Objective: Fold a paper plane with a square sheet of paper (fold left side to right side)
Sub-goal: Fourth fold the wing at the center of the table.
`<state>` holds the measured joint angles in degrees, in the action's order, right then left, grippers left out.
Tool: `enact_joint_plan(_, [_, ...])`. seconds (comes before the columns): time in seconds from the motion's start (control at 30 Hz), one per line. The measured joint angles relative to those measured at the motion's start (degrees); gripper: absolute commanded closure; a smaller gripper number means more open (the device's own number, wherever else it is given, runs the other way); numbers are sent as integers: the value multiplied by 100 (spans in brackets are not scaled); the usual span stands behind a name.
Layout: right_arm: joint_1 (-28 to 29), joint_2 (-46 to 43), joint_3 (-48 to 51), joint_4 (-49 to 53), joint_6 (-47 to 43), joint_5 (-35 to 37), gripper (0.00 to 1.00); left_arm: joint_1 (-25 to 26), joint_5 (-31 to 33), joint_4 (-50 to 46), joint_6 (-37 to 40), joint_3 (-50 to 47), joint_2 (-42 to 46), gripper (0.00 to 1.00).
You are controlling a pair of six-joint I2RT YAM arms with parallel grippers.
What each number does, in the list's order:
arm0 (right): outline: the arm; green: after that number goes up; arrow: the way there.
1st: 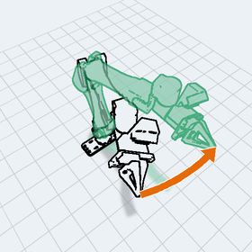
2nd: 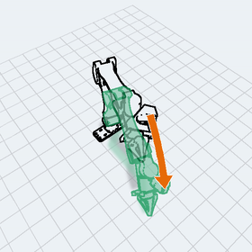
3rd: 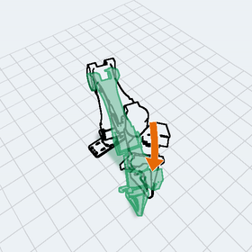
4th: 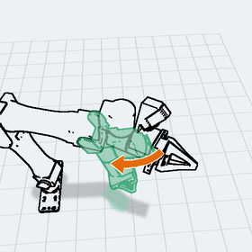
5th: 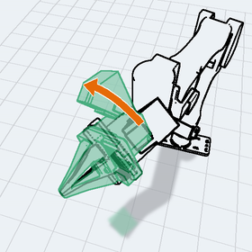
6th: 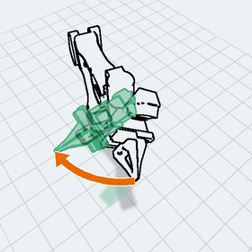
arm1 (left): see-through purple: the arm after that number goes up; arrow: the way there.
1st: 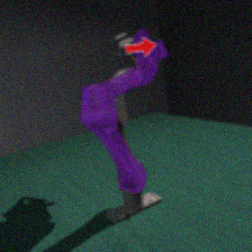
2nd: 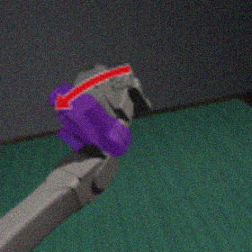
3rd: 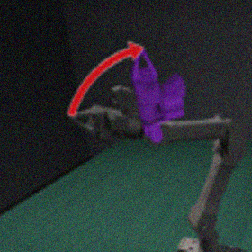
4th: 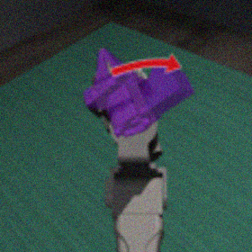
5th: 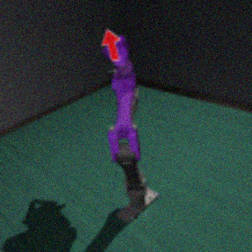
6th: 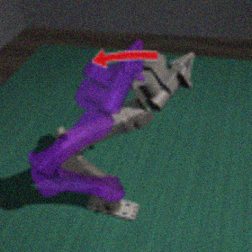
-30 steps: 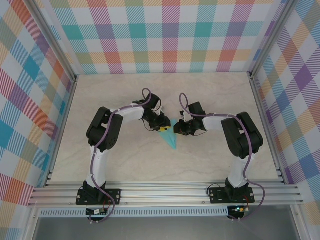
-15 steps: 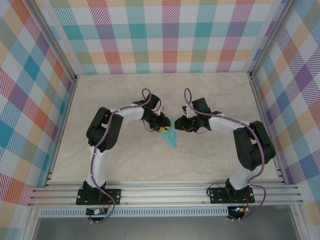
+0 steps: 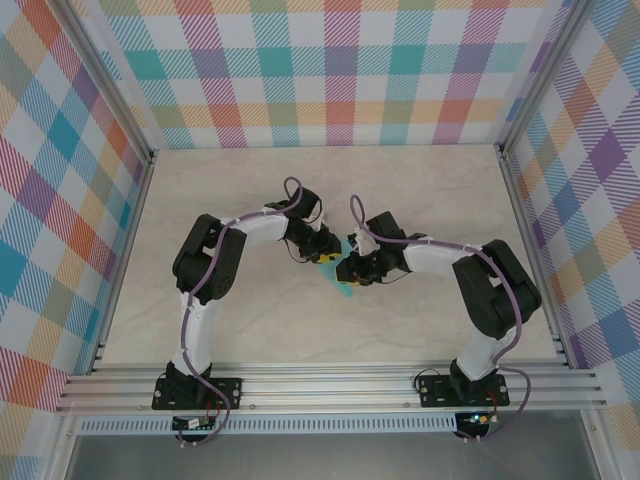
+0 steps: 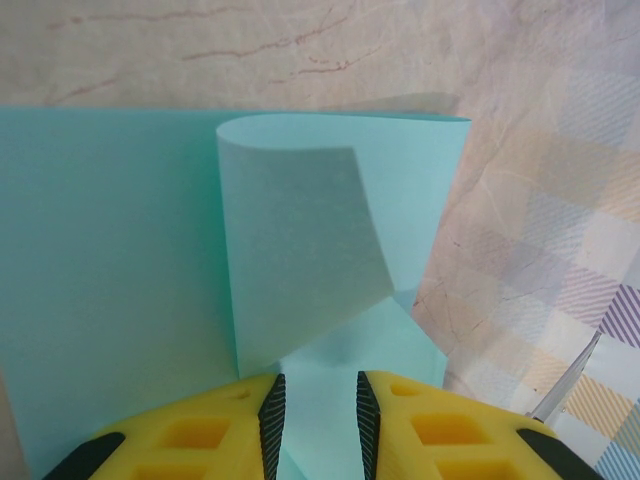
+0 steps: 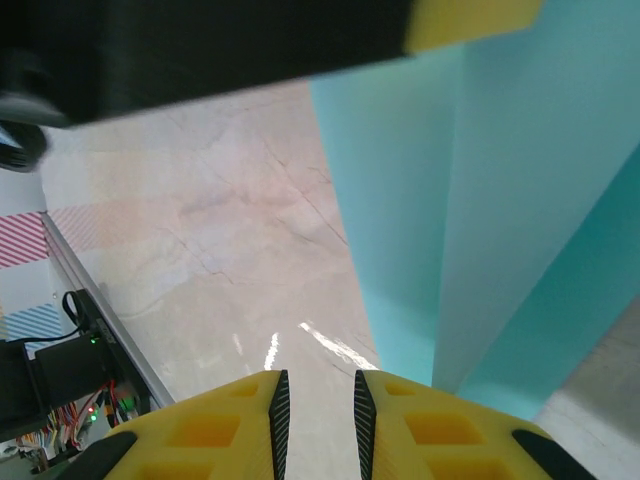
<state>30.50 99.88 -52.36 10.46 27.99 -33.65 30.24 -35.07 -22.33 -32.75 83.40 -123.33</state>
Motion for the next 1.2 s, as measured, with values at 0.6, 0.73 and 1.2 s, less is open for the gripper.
enact_joint_plan(0.6, [33,310,-66,424,-149,170,76,0,2,0,0,0,2,72])
enact_joint_plan(0.73, [48,354,-70,426,-188,195,78,0,2,0,0,0,2,72])
enact_joint_plan(1.2, [133,354,-68,560,-365,459,83,0,2,0,-2,0,2,72])
